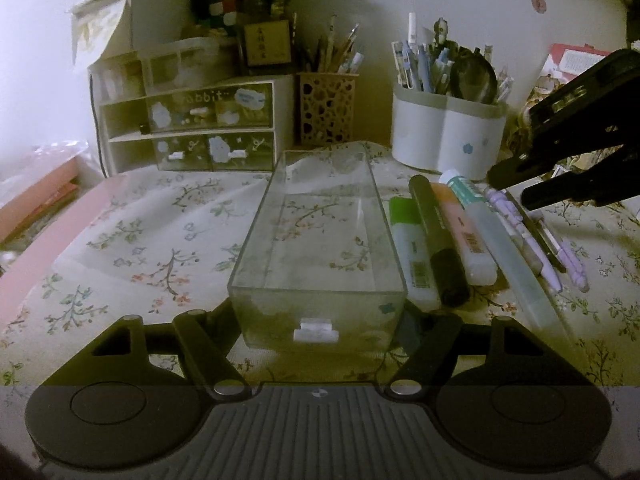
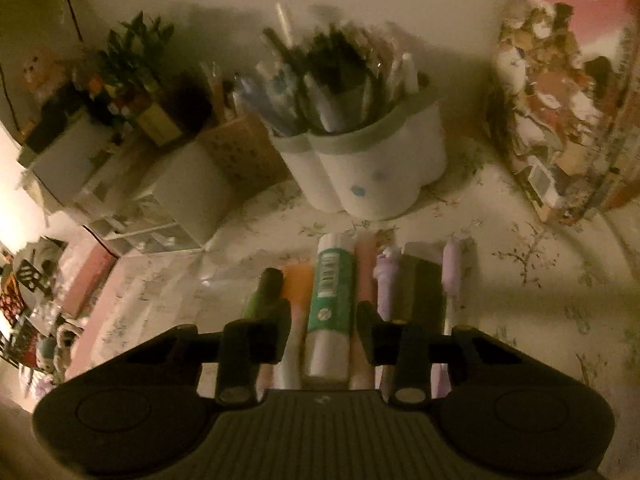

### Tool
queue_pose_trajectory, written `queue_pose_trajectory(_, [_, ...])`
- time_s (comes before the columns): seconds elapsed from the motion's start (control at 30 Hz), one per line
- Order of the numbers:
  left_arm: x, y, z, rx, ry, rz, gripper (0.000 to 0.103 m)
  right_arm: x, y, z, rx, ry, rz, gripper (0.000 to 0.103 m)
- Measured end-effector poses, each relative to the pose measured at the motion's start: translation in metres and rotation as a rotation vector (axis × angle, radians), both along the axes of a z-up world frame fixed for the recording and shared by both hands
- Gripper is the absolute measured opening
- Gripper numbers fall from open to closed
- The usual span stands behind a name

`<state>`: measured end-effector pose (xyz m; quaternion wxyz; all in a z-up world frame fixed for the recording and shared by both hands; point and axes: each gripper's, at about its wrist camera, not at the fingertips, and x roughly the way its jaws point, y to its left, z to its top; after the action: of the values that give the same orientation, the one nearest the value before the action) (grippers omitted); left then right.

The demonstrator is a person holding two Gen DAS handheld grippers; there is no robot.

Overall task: Organize stationery
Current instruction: 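Grasp the green-and-white glue stick with the right tool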

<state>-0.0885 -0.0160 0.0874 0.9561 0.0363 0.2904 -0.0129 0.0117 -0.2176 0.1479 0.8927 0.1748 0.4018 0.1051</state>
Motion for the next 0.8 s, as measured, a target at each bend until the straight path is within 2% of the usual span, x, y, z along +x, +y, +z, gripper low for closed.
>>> queue_pose_trajectory(0.33, [0.000, -0.002, -0.013, -0.003, -0.020, -0.004, 0.073, 0.030, 0.024, -0.011, -0.125, 0.063, 0.078, 0.031])
queue_pose_trajectory(0.47, [0.001, -0.001, -0.014, -0.003, -0.022, -0.006, 0.073, 0.040, 0.040, -0.012, -0.199, 0.115, 0.162, 0.036])
queue_pose_trajectory(0.57, [0.001, -0.001, -0.016, -0.003, -0.025, -0.012, 0.073, 0.053, 0.035, -0.014, -0.160, 0.151, 0.171, 0.036])
queue_pose_trajectory(0.8, [0.001, -0.002, -0.017, -0.003, -0.028, -0.009, 0.073, 0.066, 0.008, -0.028, 0.025, 0.194, 0.168, 0.033])
